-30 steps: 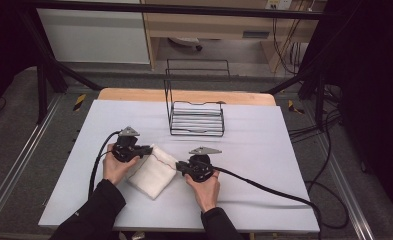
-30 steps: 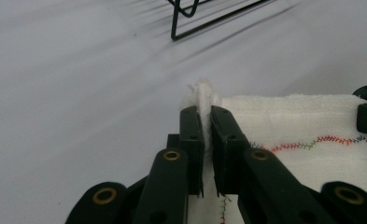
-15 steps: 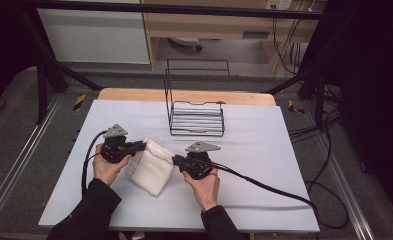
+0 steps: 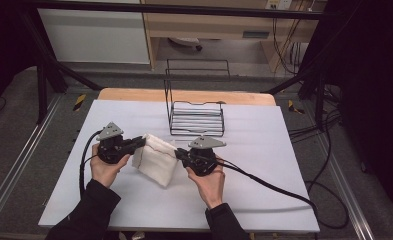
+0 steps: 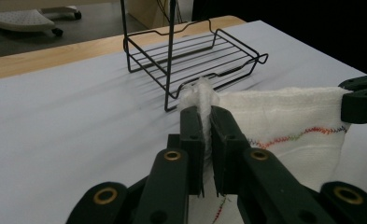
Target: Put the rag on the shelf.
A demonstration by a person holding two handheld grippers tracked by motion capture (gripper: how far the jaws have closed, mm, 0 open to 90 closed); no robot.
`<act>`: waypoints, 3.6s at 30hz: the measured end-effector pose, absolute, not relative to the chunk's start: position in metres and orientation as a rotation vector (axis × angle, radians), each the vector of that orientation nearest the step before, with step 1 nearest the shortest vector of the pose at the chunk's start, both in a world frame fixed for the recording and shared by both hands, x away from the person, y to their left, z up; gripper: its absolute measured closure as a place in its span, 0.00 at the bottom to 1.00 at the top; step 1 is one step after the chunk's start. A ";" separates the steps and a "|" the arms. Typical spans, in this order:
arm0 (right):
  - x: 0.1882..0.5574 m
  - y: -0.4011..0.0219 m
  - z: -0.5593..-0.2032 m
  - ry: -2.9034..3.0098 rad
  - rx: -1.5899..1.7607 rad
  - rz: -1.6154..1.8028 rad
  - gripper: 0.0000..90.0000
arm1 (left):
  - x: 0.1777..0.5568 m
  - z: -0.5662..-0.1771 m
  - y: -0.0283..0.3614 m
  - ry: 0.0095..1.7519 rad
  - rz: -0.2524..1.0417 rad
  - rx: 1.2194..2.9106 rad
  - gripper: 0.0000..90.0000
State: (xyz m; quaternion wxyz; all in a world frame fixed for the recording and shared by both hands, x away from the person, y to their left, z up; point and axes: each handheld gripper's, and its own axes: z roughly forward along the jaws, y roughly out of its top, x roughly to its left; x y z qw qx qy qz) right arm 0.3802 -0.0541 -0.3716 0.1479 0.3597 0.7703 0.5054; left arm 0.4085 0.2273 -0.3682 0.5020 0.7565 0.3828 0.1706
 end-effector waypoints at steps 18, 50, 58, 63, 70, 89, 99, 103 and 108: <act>0.379 -0.061 -0.336 2.216 0.900 1.422 0.95 | 0.396 -0.348 0.226 0.891 0.454 1.739 0.93; 0.369 -0.087 -0.300 2.027 0.786 1.551 0.95 | 0.386 -0.313 0.203 0.803 0.575 1.593 0.93; 0.369 -0.095 -0.291 1.973 0.779 1.569 0.95 | 0.391 -0.302 0.192 0.786 0.586 1.566 0.93; 0.370 -0.100 -0.286 1.925 0.778 1.576 0.95 | 0.395 -0.295 0.185 0.781 0.591 1.542 0.93; 0.373 -0.108 -0.278 1.878 0.786 1.591 0.95 | 0.400 -0.286 0.176 0.765 0.603 1.528 0.93; 0.388 -0.130 -0.254 1.789 0.777 1.603 0.95 | 0.414 -0.260 0.154 0.734 0.626 1.490 0.93; 0.398 -0.135 -0.234 1.753 0.756 1.600 0.95 | 0.419 -0.242 0.149 0.715 0.649 1.458 0.93; 0.401 -0.136 -0.228 1.730 0.747 1.604 0.95 | 0.422 -0.237 0.147 0.713 0.666 1.442 0.93; 0.405 -0.137 -0.222 1.701 0.744 1.610 0.95 | 0.426 -0.230 0.144 0.706 0.673 1.428 0.93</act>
